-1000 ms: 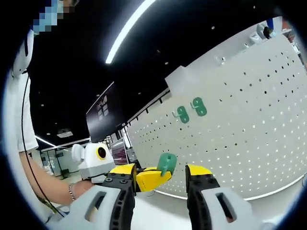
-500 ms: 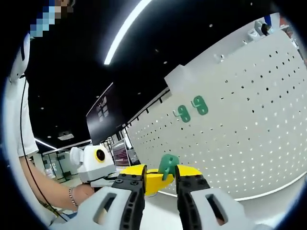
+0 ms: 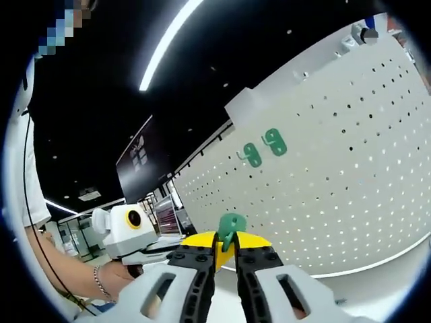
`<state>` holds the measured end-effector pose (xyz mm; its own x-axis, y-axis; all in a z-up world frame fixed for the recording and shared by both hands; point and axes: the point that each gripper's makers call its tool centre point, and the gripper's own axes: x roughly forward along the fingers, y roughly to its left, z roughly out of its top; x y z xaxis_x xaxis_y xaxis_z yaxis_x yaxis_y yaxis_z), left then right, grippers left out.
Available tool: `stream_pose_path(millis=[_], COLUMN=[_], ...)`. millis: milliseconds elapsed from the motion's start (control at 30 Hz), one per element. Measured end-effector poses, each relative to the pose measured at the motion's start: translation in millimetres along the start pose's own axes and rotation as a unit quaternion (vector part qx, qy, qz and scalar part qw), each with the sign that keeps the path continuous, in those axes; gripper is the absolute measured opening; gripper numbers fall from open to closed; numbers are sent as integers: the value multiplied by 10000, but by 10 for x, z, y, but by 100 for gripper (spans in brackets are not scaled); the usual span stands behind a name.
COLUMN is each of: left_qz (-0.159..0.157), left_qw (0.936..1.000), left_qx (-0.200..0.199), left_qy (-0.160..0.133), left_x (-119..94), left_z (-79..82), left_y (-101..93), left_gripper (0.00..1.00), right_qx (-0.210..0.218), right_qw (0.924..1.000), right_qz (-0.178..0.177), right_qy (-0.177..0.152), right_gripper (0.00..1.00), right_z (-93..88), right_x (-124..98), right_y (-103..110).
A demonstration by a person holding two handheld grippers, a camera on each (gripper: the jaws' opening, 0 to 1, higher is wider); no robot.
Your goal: Insert the hook assembly into the mounting plate slot until the hook locks in place.
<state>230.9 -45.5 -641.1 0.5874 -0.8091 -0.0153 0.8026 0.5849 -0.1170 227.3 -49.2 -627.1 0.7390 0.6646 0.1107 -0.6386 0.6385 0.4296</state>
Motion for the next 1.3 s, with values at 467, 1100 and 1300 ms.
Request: stream_pose_path(millis=[467,1100,1300], left_qz=[42,54,68], left_qw=[10000,9998,9999], left_qx=[7,158,127], left_qy=[9,88,73], left_x=[-1,-1,-4], left_z=[6,-20,-15], left_y=[-2,0,10], left_gripper=[3,3,3], right_qx=[273,380,350], right_qw=[9993,9983,9983], right_qz=[-233,-435,-458], right_qy=[-52,120,128], right_gripper=[1,0,0], right_z=[11,-21,-16], right_x=[17,0,8], right_y=[-33,-47,-41])
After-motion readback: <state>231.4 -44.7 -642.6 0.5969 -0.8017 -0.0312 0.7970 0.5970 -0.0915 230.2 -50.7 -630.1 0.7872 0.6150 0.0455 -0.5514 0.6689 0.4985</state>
